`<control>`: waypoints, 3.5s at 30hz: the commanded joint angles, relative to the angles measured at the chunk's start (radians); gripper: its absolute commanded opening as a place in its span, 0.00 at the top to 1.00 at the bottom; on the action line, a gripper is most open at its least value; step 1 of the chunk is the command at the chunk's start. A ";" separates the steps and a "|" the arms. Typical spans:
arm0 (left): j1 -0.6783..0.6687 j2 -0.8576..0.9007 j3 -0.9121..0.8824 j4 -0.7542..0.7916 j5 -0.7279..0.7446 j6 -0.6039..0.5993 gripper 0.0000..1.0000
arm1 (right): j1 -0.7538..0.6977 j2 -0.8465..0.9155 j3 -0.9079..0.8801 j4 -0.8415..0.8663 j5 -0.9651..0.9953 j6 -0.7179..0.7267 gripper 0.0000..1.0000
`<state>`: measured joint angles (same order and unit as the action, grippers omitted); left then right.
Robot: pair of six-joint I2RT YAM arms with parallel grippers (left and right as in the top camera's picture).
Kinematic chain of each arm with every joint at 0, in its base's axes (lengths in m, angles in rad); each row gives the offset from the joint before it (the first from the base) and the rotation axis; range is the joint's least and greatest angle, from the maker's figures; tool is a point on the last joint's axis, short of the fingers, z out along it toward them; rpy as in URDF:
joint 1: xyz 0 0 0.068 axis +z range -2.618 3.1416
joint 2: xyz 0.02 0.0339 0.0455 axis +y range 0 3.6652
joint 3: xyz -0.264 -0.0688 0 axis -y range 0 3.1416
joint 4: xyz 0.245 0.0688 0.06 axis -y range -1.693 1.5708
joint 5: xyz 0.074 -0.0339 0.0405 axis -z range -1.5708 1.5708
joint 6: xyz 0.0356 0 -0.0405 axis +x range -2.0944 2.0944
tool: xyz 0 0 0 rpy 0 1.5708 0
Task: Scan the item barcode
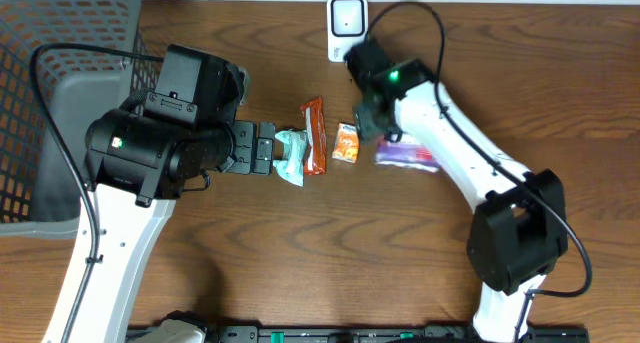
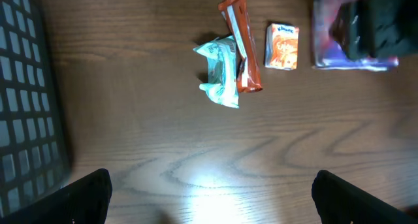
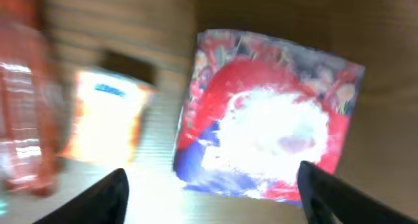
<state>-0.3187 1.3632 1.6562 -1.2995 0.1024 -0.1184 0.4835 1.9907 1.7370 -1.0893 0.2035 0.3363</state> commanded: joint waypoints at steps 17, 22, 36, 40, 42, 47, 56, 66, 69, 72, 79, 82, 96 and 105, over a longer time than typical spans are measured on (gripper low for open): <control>0.001 -0.005 0.001 -0.002 0.002 0.006 0.02 | -0.493 0.015 -0.219 0.076 -0.772 -0.356 0.11; 0.001 -0.005 0.001 -0.002 0.002 0.006 0.02 | -0.528 0.019 -0.360 0.255 -0.845 -0.322 0.14; 0.001 -0.005 0.001 -0.002 0.002 0.006 0.02 | -0.468 0.018 -0.471 0.587 -1.000 -0.099 0.99; 0.001 -0.005 0.001 -0.002 0.002 0.006 0.02 | -0.450 0.018 -0.354 0.697 -1.115 0.065 0.99; 0.001 -0.005 0.001 -0.002 0.002 0.006 0.02 | -0.433 0.018 -0.292 0.747 -1.102 0.114 0.99; 0.001 -0.005 0.001 -0.002 0.002 0.006 0.02 | -0.367 0.018 -0.203 0.969 -0.855 0.267 0.99; 0.001 -0.005 0.001 -0.002 0.002 0.006 0.02 | -0.228 0.061 -0.203 1.202 -0.354 0.438 0.99; 0.001 -0.005 0.001 -0.002 0.002 0.006 0.02 | -0.273 0.114 -0.200 1.268 -0.401 0.426 0.99; 0.001 -0.005 0.001 -0.002 0.002 0.006 0.02 | -0.357 0.077 -0.200 1.242 -0.485 0.427 0.99; 0.001 -0.005 0.001 -0.002 0.002 0.006 0.02 | -0.505 0.014 -0.200 1.098 -0.510 0.500 0.99; 0.001 -0.005 0.001 -0.002 0.002 0.006 0.02 | -0.760 -0.006 -0.200 0.788 -0.465 0.549 0.99; 0.001 -0.005 0.001 -0.002 0.002 0.006 0.02 | -0.839 -0.006 -0.200 0.689 -0.369 0.607 0.91; 0.001 -0.005 0.001 -0.002 0.002 0.006 0.02 | -0.846 -0.005 -0.201 0.743 -0.607 0.440 0.09; 0.001 -0.005 0.001 -0.002 0.002 0.006 0.02 | -0.597 -0.005 -0.201 0.684 -0.945 0.085 0.13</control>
<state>-0.3187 1.3632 1.6562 -1.2999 0.1024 -0.1188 -0.2127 2.0079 1.5265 -0.3676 -0.5831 0.6083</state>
